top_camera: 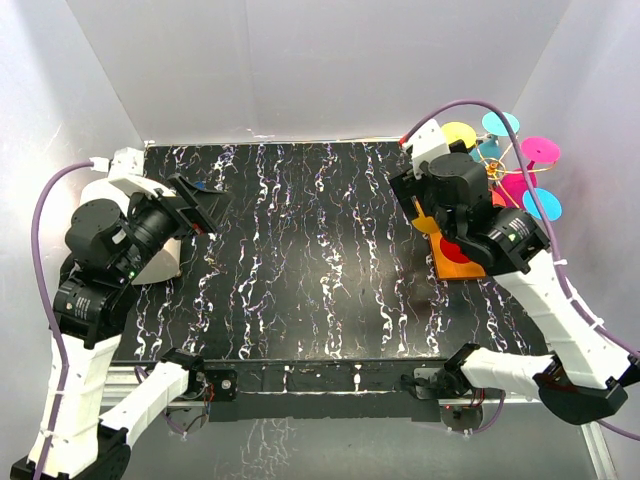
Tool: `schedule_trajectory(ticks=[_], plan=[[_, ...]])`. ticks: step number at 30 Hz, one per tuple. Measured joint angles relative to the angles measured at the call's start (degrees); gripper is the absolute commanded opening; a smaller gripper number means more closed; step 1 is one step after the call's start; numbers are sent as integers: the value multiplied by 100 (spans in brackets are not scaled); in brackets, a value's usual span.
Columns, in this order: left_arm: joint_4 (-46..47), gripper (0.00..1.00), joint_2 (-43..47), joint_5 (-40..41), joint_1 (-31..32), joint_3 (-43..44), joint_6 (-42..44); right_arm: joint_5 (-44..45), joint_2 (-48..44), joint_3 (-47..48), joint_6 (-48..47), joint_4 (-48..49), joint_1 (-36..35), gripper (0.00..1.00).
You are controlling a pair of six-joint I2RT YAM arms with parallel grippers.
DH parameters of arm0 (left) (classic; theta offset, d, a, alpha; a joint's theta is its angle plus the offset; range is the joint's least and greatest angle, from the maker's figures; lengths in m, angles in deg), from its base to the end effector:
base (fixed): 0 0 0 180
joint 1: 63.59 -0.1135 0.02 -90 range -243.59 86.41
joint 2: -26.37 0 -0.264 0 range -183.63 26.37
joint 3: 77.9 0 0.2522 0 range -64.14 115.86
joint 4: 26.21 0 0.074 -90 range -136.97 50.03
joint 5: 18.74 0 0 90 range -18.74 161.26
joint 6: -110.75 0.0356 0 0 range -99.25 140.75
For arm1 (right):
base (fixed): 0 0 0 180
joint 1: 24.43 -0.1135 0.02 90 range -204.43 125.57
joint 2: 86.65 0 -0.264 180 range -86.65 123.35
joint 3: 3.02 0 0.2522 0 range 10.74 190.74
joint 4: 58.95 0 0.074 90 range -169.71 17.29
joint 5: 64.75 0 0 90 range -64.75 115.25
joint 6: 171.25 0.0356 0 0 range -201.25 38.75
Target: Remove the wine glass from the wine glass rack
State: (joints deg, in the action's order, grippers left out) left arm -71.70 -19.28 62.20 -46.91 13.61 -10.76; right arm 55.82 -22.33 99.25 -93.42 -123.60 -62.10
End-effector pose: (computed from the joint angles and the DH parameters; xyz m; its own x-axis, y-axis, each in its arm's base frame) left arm 0.1136 -0.0399 0.4840 -0.2217 -0.4724 -0.8531 0.3735 0.7670 -0.5218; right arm 0.1678 0.1066 0.4595 -0.3126 -0.4706 -0.8251 -0.2378 0.8797 -0.4117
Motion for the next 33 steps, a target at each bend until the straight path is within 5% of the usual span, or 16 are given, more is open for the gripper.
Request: schedule_trajectory(ticks=[33], plan=[[48,99,-199,-146,0,-72,-2,1644,616,-330,-1370,267,-168,42]])
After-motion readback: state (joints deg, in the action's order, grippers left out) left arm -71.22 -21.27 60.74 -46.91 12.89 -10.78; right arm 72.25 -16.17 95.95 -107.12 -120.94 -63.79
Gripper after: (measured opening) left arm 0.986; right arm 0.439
